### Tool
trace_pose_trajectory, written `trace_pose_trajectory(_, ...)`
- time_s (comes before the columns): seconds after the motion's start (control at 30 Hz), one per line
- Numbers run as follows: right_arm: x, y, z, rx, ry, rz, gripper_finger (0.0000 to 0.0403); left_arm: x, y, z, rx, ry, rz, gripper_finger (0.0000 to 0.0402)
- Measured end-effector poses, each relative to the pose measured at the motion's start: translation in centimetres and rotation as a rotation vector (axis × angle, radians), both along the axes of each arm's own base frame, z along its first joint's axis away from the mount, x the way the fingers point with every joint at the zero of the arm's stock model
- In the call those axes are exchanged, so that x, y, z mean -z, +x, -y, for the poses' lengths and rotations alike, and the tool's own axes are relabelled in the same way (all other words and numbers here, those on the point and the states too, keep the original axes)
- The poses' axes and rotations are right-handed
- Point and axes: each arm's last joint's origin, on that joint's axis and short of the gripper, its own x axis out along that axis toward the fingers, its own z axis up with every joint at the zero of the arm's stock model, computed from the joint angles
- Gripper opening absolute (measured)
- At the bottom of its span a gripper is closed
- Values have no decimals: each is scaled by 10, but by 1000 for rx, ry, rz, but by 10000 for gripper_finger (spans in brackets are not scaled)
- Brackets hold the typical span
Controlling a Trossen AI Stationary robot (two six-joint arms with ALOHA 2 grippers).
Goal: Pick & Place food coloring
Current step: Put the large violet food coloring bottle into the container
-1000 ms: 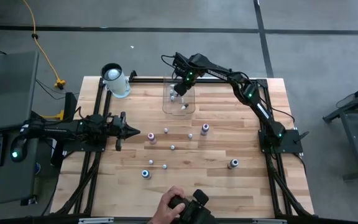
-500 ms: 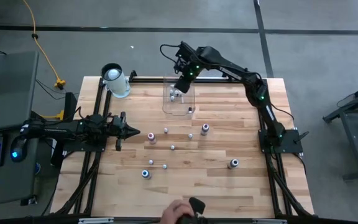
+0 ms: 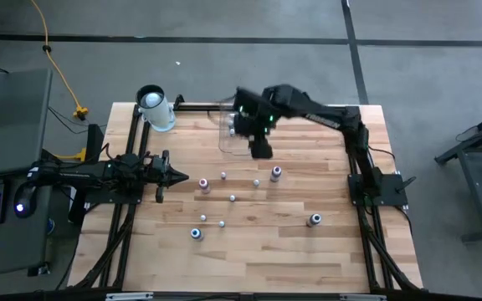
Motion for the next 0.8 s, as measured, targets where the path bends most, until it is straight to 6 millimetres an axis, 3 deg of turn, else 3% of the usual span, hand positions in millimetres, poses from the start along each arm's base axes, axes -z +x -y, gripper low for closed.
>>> trace_pose_trajectory(0.2,8,6,-59,-153,-18,-67,191,0,0,0,0,0,0,1)
trace_pose_trajectory(0.37,25,6,-94,-161,16,-145,191,0,0,0,0,0,0,1)
trace_pose_trajectory(0.53,35,-10,-110,-109,-15,-142,191,0,0,0,0,0,0,1)
trace_pose_trajectory(0.8,87,-29,-123,-53,-15,71,191,0,0,0,0,0,0,1)
